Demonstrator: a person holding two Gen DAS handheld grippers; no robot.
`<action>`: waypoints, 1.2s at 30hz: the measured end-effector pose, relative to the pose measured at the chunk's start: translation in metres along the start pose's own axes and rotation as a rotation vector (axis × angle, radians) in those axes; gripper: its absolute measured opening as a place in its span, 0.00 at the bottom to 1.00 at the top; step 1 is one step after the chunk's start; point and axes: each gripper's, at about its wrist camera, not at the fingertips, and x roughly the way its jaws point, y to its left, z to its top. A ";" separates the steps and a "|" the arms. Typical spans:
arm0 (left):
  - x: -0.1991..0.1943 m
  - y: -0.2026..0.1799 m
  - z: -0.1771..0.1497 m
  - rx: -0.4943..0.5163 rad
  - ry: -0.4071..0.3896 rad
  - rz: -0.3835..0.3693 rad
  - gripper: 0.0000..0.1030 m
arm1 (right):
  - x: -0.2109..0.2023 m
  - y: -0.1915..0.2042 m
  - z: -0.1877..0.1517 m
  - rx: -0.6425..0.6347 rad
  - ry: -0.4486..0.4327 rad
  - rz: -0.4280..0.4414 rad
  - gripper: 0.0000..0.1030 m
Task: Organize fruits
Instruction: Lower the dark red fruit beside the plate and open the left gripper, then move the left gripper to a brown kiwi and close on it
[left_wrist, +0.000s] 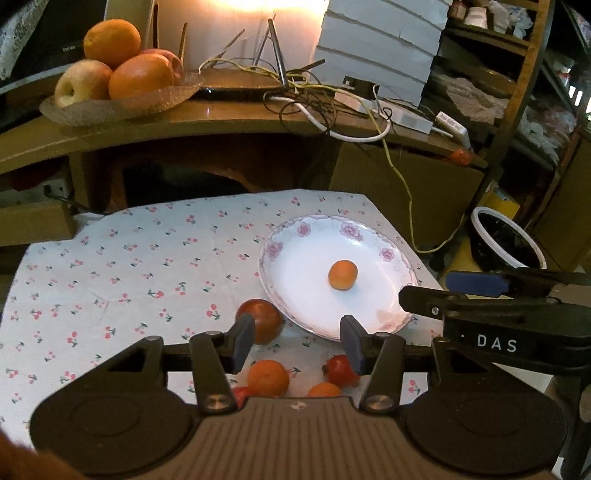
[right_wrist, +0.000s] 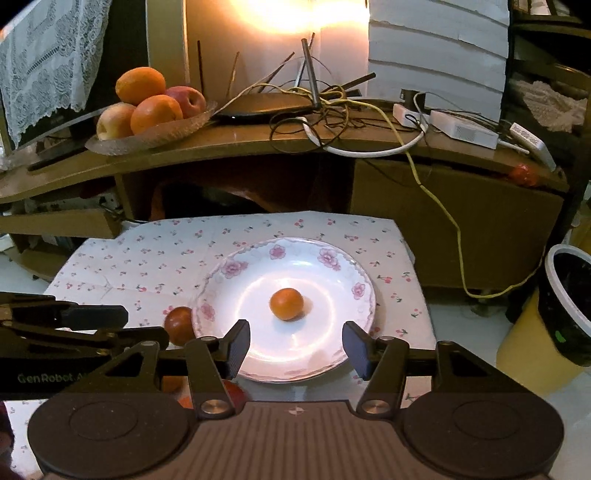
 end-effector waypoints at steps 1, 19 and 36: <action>-0.003 0.002 -0.001 0.005 -0.004 0.005 0.54 | -0.001 0.002 0.000 -0.004 -0.002 0.003 0.55; -0.060 0.030 -0.068 0.147 0.035 0.109 0.54 | -0.023 0.033 -0.044 -0.079 0.070 0.134 0.55; -0.023 0.048 -0.097 0.253 0.151 0.136 0.50 | -0.010 0.056 -0.064 -0.161 0.144 0.210 0.55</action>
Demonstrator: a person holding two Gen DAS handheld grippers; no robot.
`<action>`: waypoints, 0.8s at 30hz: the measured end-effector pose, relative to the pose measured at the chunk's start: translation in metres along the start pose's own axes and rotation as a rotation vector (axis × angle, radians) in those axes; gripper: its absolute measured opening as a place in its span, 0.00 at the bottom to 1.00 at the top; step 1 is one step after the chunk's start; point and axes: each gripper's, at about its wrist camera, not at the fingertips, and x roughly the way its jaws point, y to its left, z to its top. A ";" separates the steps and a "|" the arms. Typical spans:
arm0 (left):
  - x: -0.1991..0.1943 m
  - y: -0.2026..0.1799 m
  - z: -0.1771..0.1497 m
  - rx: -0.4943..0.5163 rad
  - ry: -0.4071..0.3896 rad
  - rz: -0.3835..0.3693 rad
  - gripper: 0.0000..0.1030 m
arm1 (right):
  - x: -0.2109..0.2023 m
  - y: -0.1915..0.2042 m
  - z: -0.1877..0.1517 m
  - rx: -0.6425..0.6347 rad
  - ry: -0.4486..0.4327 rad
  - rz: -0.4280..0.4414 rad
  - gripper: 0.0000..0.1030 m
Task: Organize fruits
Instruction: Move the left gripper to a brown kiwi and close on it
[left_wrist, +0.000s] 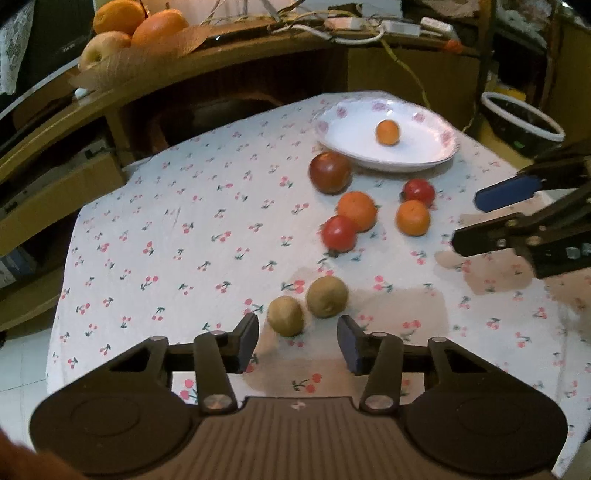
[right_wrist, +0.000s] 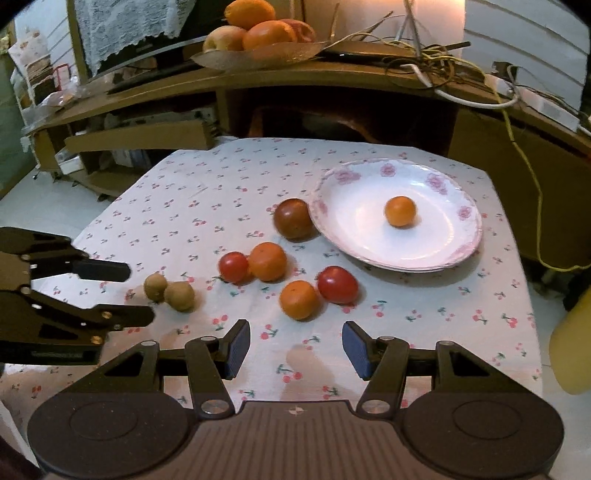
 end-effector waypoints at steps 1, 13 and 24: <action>0.003 0.002 0.000 -0.005 0.004 0.003 0.50 | 0.001 0.003 0.001 -0.012 0.000 0.004 0.55; 0.017 0.001 0.001 -0.004 0.006 -0.011 0.39 | 0.010 0.006 -0.001 -0.038 0.014 0.004 0.55; 0.008 -0.007 0.000 0.010 -0.016 -0.062 0.30 | 0.015 -0.019 0.004 0.051 -0.004 -0.053 0.55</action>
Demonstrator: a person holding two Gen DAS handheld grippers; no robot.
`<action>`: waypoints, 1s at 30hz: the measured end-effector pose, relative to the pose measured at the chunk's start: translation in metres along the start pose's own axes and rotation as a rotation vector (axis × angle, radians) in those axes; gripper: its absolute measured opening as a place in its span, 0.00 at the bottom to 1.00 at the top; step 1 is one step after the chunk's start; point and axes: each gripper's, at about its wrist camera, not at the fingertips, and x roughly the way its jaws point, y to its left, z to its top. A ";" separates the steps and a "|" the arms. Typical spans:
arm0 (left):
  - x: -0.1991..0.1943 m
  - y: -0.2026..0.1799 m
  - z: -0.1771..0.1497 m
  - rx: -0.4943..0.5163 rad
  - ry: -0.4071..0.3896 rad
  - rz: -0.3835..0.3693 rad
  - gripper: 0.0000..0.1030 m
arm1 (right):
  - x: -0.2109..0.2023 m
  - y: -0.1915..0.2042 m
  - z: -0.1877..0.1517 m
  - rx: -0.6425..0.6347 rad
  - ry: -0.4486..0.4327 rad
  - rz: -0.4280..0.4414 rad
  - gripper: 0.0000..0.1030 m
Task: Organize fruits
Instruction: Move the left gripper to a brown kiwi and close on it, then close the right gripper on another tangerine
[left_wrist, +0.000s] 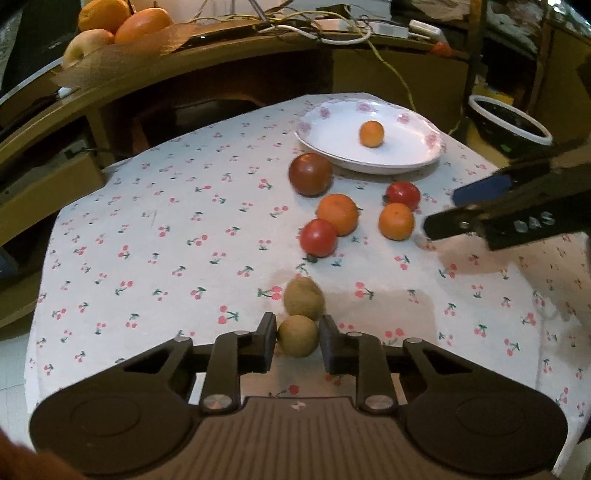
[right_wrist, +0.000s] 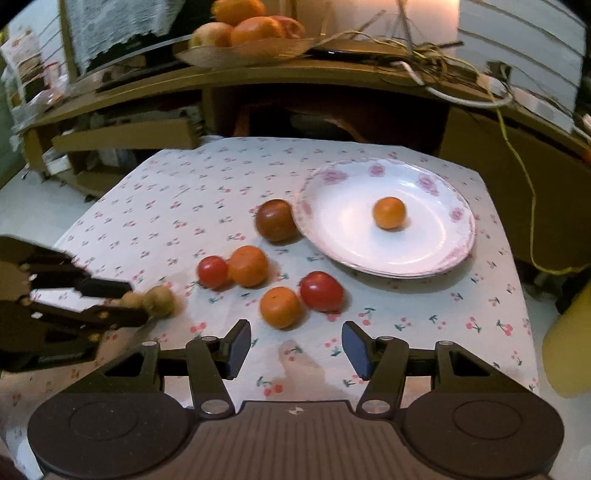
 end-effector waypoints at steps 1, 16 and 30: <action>0.001 -0.001 -0.001 0.003 0.001 -0.002 0.30 | 0.003 -0.001 0.000 0.010 0.004 0.002 0.55; 0.012 0.002 0.002 -0.022 0.017 -0.031 0.37 | 0.041 0.018 0.005 -0.035 0.031 -0.024 0.45; 0.001 -0.002 -0.002 -0.037 0.031 -0.051 0.31 | 0.026 0.014 0.001 -0.047 0.045 0.009 0.28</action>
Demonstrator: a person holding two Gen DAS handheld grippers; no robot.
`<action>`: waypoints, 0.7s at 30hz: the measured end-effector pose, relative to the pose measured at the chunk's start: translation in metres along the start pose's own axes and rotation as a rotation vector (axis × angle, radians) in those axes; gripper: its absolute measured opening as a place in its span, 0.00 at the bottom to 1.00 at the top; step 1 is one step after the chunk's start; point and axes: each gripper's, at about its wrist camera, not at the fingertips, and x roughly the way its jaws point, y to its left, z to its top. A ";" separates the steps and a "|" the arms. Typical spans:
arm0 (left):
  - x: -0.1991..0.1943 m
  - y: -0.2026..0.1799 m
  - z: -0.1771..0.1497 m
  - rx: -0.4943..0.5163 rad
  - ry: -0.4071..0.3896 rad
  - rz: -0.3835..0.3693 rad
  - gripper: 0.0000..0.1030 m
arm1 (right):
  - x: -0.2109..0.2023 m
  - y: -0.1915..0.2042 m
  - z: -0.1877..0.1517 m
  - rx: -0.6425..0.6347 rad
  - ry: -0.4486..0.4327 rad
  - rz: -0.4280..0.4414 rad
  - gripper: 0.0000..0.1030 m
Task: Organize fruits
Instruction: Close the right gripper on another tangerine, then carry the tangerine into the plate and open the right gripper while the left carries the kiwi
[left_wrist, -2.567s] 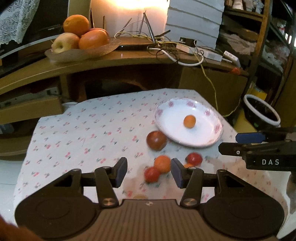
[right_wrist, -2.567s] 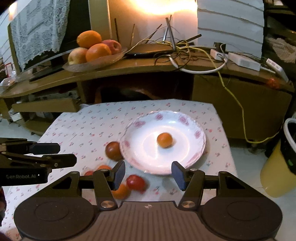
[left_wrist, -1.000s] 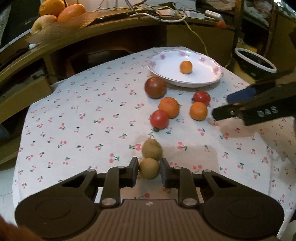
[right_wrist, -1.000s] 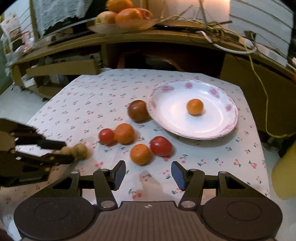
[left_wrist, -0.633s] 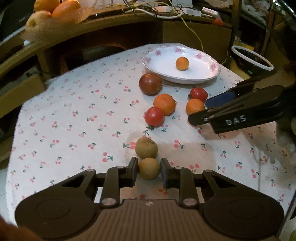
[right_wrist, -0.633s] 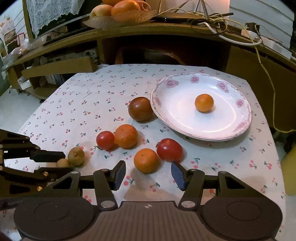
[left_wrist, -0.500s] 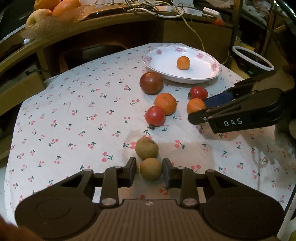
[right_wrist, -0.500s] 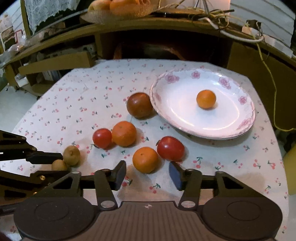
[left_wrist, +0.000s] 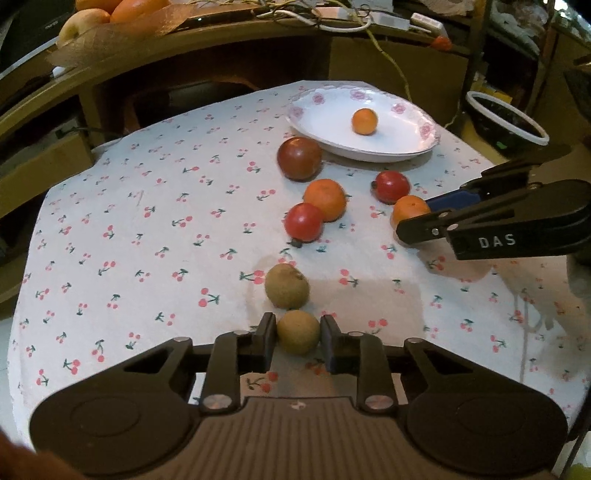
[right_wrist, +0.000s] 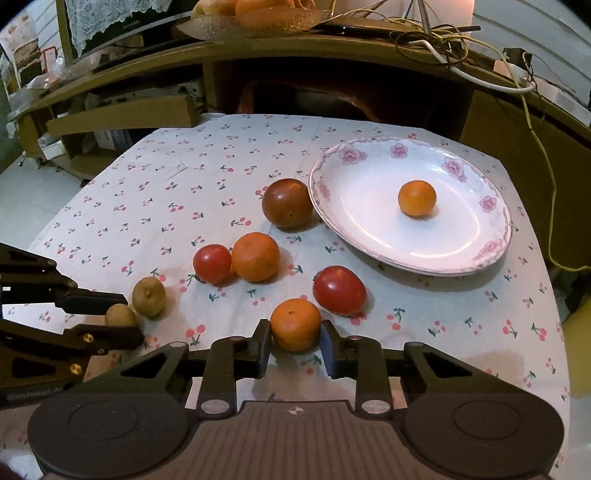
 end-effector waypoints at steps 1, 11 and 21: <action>-0.002 -0.002 0.000 0.004 -0.006 -0.011 0.31 | -0.004 -0.001 -0.001 0.005 -0.002 0.004 0.28; -0.006 -0.028 -0.004 0.056 -0.009 -0.116 0.31 | -0.039 0.003 -0.029 -0.024 0.022 -0.018 0.28; -0.001 -0.042 -0.010 0.119 0.003 -0.101 0.35 | -0.041 0.007 -0.054 -0.035 0.050 -0.039 0.32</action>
